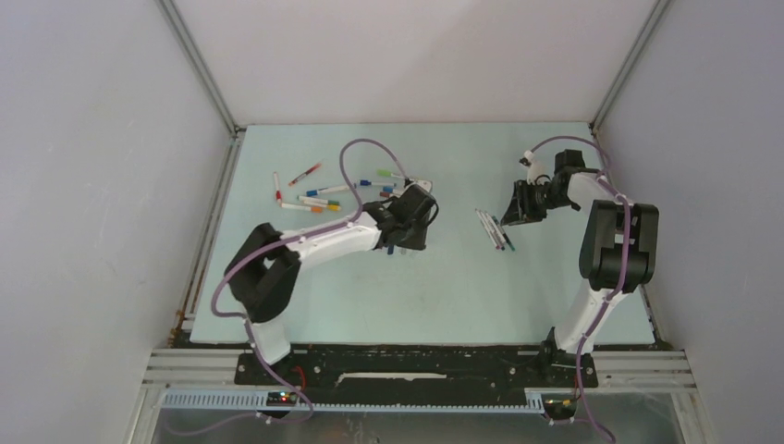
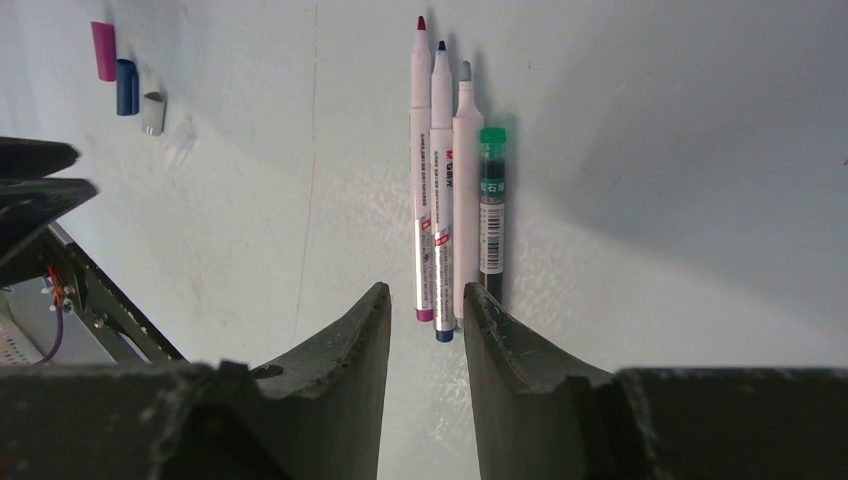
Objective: Open the pen caps
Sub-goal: Place the pen cap at the center of the board, then pick up the pen from the center of the board.
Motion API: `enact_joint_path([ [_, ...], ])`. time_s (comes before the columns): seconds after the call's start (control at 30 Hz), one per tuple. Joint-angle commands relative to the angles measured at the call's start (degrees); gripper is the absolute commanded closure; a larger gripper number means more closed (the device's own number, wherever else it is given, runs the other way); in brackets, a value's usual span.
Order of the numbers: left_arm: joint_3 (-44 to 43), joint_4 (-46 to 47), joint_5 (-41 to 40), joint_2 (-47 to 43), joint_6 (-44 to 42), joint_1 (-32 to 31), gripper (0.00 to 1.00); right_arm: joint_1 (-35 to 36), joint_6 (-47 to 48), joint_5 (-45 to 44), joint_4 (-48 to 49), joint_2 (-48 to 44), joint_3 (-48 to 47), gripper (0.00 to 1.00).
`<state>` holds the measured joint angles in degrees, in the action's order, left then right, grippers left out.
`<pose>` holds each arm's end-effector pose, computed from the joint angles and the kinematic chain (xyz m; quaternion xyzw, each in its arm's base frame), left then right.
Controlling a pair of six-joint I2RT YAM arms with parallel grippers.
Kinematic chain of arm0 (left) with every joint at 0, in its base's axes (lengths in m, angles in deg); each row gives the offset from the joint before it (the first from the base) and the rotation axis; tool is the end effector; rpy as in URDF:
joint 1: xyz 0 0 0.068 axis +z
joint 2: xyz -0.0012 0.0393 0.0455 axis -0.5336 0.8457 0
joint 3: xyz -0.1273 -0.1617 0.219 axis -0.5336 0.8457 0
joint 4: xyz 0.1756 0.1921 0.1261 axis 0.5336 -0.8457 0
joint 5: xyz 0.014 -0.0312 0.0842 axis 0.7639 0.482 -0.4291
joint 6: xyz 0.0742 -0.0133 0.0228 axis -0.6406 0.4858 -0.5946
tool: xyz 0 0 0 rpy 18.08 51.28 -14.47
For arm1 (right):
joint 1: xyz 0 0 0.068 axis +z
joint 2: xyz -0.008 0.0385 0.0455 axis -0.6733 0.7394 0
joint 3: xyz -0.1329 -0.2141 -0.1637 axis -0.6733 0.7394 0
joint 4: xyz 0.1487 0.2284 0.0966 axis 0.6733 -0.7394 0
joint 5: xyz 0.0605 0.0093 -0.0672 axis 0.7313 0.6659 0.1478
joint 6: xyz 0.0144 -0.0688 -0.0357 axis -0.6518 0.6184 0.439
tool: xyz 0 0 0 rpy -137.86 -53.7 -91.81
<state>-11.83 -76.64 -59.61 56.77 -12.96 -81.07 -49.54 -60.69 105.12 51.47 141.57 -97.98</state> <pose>0.2992 -0.3229 0.1900 0.1230 0.9470 -0.1119 0.2749 0.4033 -0.0060 0.1610 -0.0933 0.9223 0.3224 0.1913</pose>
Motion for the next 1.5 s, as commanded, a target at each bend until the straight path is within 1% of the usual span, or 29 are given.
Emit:
enact_joint_path([
  [0.0,4.78,4.79,-0.51,-10.05,-1.05,0.29,0.63,-0.33,1.0,1.97,-0.49,-2.84,-2.17,0.64],
  [0.1,7.92,6.33,-2.5,-14.75,-1.31,0.39,0.59,-0.33,1.13,2.41,-0.66,-3.16,-2.21,0.64],
  [0.23,11.31,7.37,-5.97,-20.37,-1.71,0.96,0.5,-0.42,1.35,2.88,-0.84,-3.6,-2.18,0.64],
  [0.4,16.27,9.84,-7.09,-26.88,-1.23,4.67,0.43,-0.51,1.48,3.5,-1.01,-3.81,-2.17,0.64],
  [0.63,22.48,12.37,-5.63,-35.58,1.42,13.85,0.25,-0.51,1.7,4.04,-1.04,-3.93,-2.17,0.64],
  [0.77,25.82,13.24,-3.94,-39.65,4.63,20.61,0.08,-0.51,2.25,3.88,-1.28,-4.27,-2.2,0.63],
  [0.83,28.24,14.59,-1.64,-41.43,6.25,25.28,0.02,-0.55,2.9,3.99,-1.58,-4.67,-2.17,0.63],
  [0.9,30.0,16.29,1.87,-42.64,7.91,29.67,0.01,-0.67,3.83,4.58,-2.13,-5.24,-2.17,0.63],
  [1.0,31.66,18.77,11.03,-42.3,11.23,36.84,0.01,-0.77,5.63,5.87,-3.16,-6.27,-2.25,0.62],
  [1.1,30.86,18.79,17.83,-38.37,14.71,42.57,0.01,-0.91,7.34,6.21,-4.09,-7.47,-2.17,0.62],
  [1.17,28.26,17.18,20.61,-34.53,15.57,45.2,0.02,-1.03,8.41,6.14,-4.78,-8.13,-2.24,0.61],
  [1.27,22.16,11.47,21.74,-27.61,15.6,47.24,0.09,-1.29,9.43,5.86,-5.52,-8.63,-2.19,0.61],
  [1.37,14.73,2.45,20.04,-20.31,14.93,47.68,0.15,-1.39,9.5,5.77,-5.61,-8.58,-2.17,0.61],
  [1.47,8.39,-3.82,17.91,-14.2,14.82,47.67,0.19,-1.31,9.52,5.88,-5.63,-8.37,-2.17,0.61],
])
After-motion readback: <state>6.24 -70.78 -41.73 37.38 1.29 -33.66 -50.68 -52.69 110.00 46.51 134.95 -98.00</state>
